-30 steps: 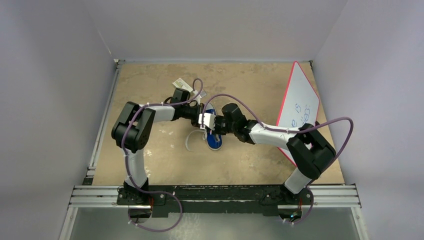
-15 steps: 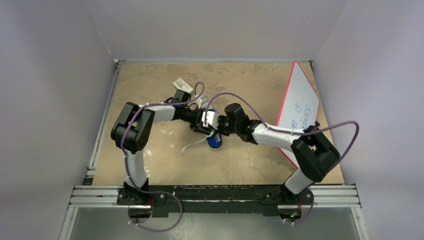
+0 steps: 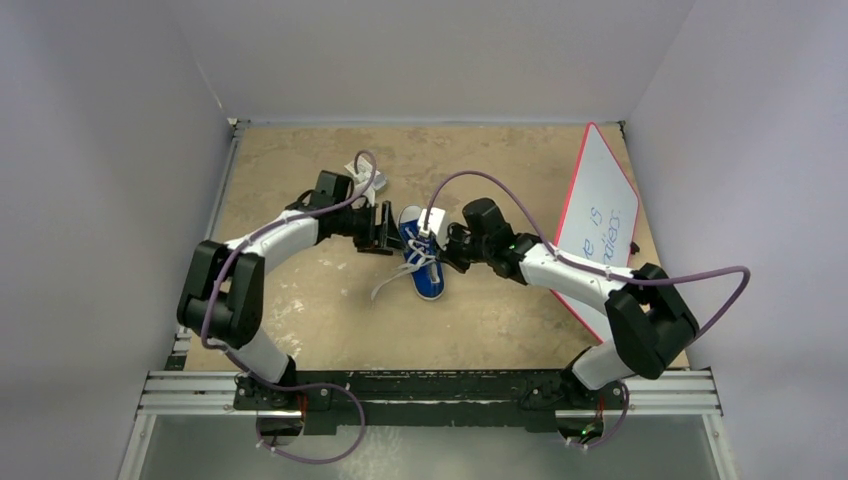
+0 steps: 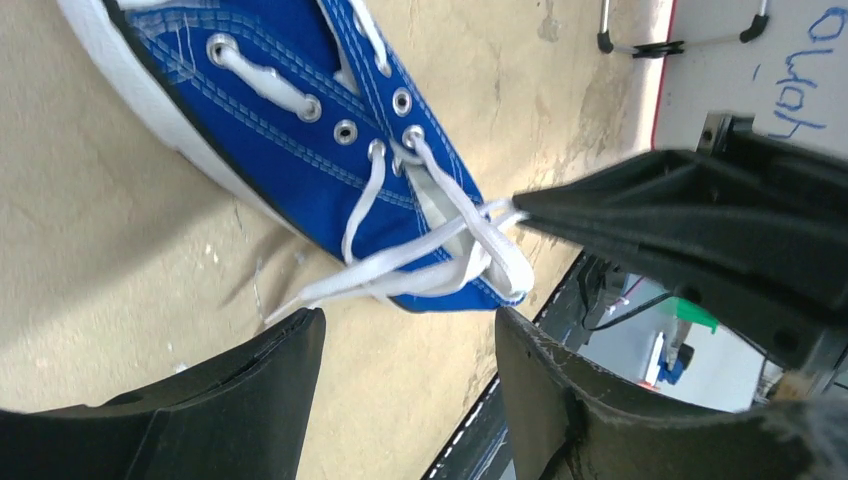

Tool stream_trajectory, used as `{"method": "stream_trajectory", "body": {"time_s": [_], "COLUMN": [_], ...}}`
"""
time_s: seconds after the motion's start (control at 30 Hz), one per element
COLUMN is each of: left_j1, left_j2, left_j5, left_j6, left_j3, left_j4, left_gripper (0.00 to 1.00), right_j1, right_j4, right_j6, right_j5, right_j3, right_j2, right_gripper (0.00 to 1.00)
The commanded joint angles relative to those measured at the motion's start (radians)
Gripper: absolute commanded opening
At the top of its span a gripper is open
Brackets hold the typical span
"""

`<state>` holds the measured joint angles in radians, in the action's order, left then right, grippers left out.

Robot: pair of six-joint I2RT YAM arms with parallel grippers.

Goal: Tie the shoes

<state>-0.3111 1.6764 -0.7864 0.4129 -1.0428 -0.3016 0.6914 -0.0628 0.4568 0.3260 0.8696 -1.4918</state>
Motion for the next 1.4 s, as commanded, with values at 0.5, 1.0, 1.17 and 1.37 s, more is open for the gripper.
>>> {"method": "stream_trajectory", "body": {"time_s": [0.5, 1.0, 1.17, 1.37], "left_j1": [-0.151, -0.238, -0.241, -0.241], "left_j2": [-0.046, -0.057, -0.103, -0.197], "left_j5": [0.331, 0.557, 0.599, 0.698], "left_j6": [-0.155, -0.061, -0.031, 0.006], "left_j3": [0.189, 0.201, 0.231, 0.164], "left_j4": [0.153, -0.099, -0.132, -0.228], "left_gripper": [0.61, 0.30, 0.06, 0.00], "right_j1": [-0.057, -0.062, -0.062, -0.064], "right_j4": [0.013, -0.017, -0.041, 0.201], "right_j6": [-0.230, -0.382, -0.577, -0.704], "right_j5": [0.102, -0.018, -0.093, -0.238], "right_j3": [0.095, 0.098, 0.112, 0.291], "right_j2": [-0.006, 0.063, 0.084, 0.067], "right_gripper": [0.00, 0.00, 0.00, 0.00]}}
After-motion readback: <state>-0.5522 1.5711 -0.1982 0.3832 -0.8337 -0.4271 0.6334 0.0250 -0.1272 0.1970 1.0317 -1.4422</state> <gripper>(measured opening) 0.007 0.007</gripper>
